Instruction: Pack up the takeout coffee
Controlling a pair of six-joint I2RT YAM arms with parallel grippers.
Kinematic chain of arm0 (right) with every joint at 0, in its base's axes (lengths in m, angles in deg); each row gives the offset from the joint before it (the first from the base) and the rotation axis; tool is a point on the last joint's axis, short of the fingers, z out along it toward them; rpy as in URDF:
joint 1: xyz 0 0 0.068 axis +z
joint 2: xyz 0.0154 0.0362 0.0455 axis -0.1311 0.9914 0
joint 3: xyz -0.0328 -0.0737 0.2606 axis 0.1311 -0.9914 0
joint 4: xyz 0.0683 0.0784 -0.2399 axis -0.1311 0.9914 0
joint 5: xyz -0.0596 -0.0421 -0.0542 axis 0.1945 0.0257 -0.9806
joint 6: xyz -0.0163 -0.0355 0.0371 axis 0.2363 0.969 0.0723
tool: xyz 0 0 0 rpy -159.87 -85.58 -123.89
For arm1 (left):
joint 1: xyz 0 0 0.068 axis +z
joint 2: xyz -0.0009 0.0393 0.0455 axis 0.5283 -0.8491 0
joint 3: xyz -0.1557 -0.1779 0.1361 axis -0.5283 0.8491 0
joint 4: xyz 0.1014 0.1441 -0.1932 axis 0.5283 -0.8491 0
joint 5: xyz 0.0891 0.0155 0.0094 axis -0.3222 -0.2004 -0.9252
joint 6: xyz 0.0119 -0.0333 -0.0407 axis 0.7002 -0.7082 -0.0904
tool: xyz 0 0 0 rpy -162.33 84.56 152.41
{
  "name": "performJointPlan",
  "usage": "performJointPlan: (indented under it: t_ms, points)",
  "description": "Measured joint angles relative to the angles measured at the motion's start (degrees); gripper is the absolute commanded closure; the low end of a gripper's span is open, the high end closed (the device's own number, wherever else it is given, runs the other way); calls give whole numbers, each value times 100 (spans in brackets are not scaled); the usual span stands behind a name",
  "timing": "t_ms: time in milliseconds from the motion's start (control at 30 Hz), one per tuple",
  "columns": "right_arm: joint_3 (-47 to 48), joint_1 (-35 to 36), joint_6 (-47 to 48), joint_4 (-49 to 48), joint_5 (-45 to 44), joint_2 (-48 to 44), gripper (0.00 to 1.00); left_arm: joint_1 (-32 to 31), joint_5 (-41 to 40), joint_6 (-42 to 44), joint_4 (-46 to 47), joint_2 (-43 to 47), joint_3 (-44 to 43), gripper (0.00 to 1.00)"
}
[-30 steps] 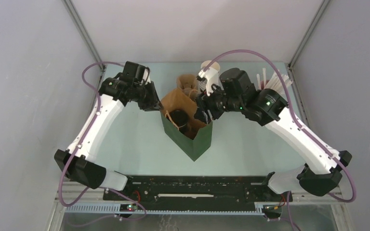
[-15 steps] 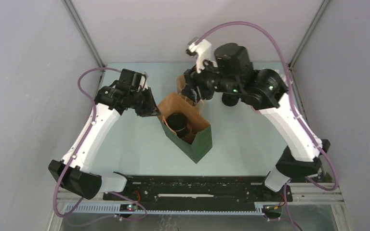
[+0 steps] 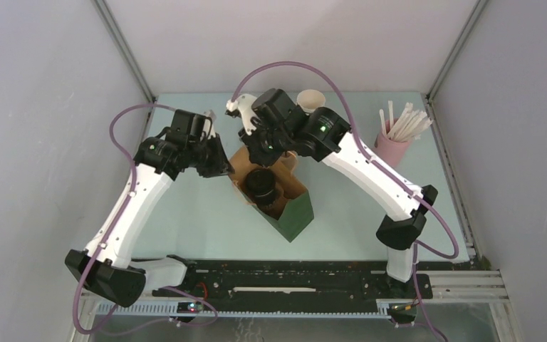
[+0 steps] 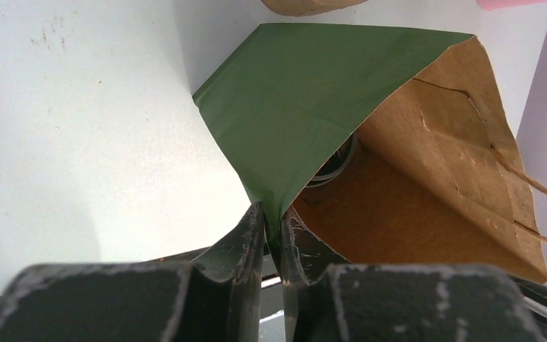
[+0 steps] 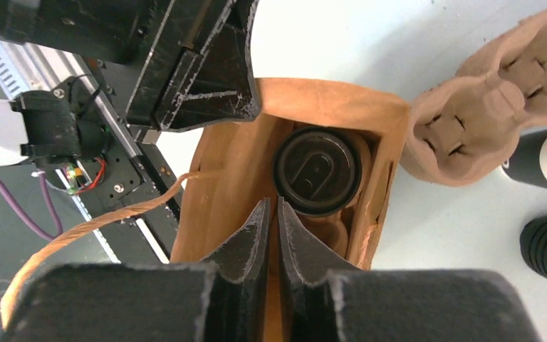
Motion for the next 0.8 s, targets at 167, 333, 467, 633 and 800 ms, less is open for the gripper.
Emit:
performJointPlan:
  t_ms: [167,333,467,633,800]
  points:
    - [-247,114,-72,138,-446,26,91,-2,2,0,140,28,127,84]
    - [-831,254,-52,140,-922,35,87,-24,7,2,216,31,133,85]
    - [-898,367,-50,157,-1067,111,86,-28,7,9,243,31,149,85]
    - [-881,407,-50,166,-1211,170,83,-28,13,13,352,33,214,86]
    - [-509,407,-52,271,-1305,190,72,-28,15,59,356,33,214,86]
